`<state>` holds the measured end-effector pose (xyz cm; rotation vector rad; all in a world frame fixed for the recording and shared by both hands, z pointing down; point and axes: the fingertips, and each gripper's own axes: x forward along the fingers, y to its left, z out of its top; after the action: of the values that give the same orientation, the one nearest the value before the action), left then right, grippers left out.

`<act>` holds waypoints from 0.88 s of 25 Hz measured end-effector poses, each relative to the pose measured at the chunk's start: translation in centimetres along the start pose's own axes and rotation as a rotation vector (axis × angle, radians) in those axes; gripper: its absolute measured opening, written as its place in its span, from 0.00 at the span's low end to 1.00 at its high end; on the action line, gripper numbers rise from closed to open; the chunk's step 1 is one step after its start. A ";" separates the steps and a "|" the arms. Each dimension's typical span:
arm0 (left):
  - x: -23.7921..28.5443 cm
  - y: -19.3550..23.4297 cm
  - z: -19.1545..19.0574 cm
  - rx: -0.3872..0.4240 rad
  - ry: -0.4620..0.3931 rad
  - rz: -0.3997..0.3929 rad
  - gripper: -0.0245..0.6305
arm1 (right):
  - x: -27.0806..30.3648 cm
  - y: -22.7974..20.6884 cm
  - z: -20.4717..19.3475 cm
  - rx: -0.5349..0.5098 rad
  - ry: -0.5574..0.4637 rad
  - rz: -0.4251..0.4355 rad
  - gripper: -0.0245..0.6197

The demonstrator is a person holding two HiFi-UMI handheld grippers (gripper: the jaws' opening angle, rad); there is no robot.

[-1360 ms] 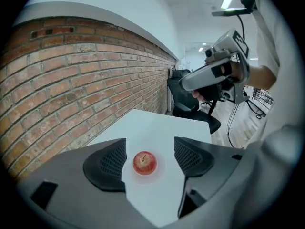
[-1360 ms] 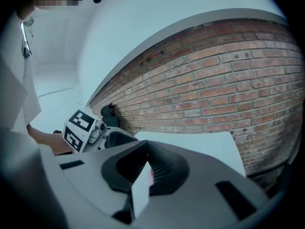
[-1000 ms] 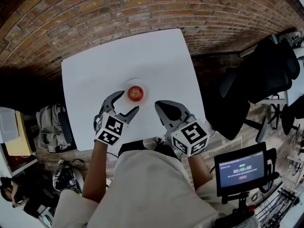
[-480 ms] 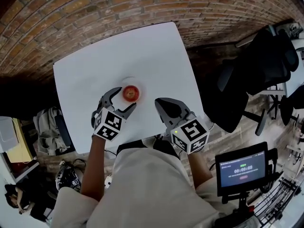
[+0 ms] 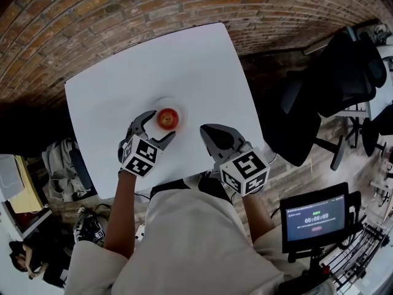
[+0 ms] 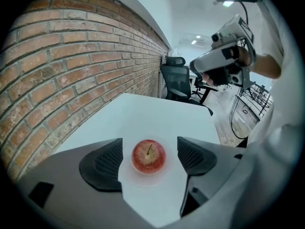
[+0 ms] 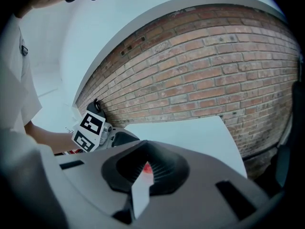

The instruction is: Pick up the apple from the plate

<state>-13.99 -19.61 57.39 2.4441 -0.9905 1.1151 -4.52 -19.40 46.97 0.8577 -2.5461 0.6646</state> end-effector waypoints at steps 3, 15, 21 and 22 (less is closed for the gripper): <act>1.2 0.3 -1.0 -0.007 0.017 -0.016 0.57 | 1.0 -0.4 -0.6 0.008 0.013 -0.001 0.04; 2.7 0.4 -1.9 -0.006 0.053 -0.054 0.59 | 1.6 -0.9 -1.6 0.040 0.040 -0.018 0.04; 3.7 0.6 -2.7 0.027 0.089 -0.068 0.59 | 1.5 -1.2 -1.9 0.053 0.045 -0.028 0.04; 3.9 0.7 -2.9 0.029 0.094 -0.071 0.59 | 1.6 -1.3 -1.9 0.056 0.046 -0.030 0.04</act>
<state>-14.30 -20.53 62.20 2.4044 -0.8591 1.2165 -4.48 -19.97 49.71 0.8870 -2.4800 0.7409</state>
